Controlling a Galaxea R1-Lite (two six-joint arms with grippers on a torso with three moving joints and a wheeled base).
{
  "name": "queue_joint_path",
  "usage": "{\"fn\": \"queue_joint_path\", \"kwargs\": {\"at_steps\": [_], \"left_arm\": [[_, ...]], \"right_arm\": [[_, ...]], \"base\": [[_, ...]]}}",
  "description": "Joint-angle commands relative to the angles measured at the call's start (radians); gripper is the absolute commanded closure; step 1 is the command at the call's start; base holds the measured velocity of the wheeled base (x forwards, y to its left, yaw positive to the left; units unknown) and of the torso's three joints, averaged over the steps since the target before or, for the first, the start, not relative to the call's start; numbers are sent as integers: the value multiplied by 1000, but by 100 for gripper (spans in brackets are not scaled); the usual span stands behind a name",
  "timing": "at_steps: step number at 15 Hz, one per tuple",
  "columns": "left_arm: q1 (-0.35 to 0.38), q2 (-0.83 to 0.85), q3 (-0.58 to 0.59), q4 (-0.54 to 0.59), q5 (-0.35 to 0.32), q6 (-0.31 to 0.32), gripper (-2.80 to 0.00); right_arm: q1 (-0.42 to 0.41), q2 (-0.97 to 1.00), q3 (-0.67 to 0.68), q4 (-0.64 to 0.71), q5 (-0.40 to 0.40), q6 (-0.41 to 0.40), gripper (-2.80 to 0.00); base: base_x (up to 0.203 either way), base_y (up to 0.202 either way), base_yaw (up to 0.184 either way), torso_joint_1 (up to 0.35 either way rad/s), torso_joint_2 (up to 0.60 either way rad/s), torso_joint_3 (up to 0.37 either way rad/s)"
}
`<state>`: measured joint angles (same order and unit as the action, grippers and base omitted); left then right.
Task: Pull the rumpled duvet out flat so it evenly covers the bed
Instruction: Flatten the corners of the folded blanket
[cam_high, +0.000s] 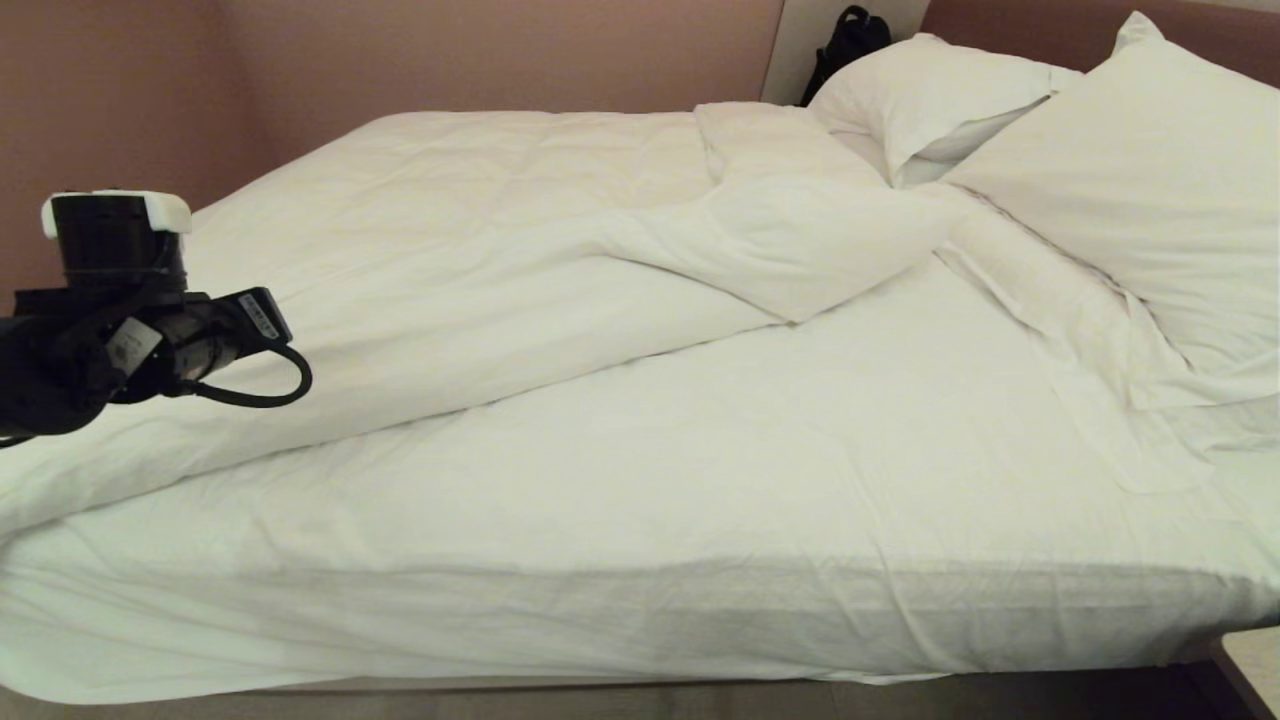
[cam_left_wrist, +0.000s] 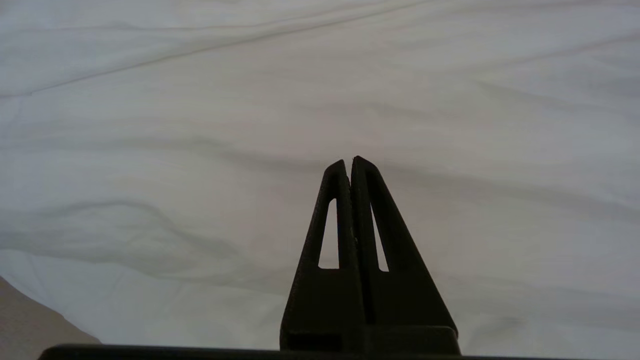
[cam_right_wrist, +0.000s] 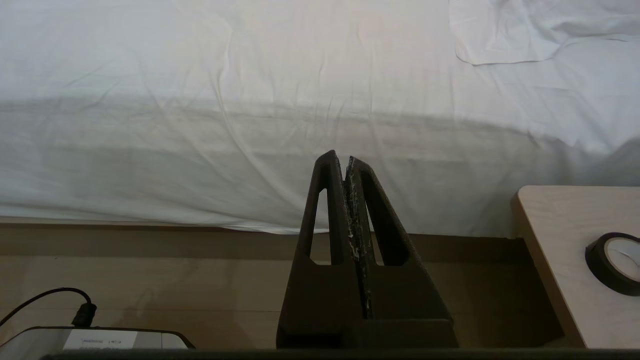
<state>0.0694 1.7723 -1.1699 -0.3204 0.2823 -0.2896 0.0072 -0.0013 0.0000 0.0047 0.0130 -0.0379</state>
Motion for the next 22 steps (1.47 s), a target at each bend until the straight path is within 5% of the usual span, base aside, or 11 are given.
{"fn": "queue_joint_path", "kwargs": {"at_steps": [1,12,13,16,19,22], "left_arm": [[-5,1,-7,-3,3,1,0],[-23,114,-52,-19,0,-8,0],[-23,116,-56,-19,1,-8,-280],[-23,131,-59,-65,6,-10,-280],[-23,160,-24,-265,15,-5,-280],[-33,200,-20,-285,19,-2,-280]], "right_arm": [[0,1,0,0,1,0,0],[0,1,0,0,1,0,0],[0,1,0,0,1,0,0],[0,1,0,0,1,0,0],[0,1,0,0,1,0,0],[0,1,0,0,1,0,0]], "base": [[0,0,0,0,0,0],[0,0,0,0,0,0],[0,0,0,0,0,0],[0,0,0,0,0,0],[0,0,0,0,0,0],[0,0,0,0,0,0]]}}
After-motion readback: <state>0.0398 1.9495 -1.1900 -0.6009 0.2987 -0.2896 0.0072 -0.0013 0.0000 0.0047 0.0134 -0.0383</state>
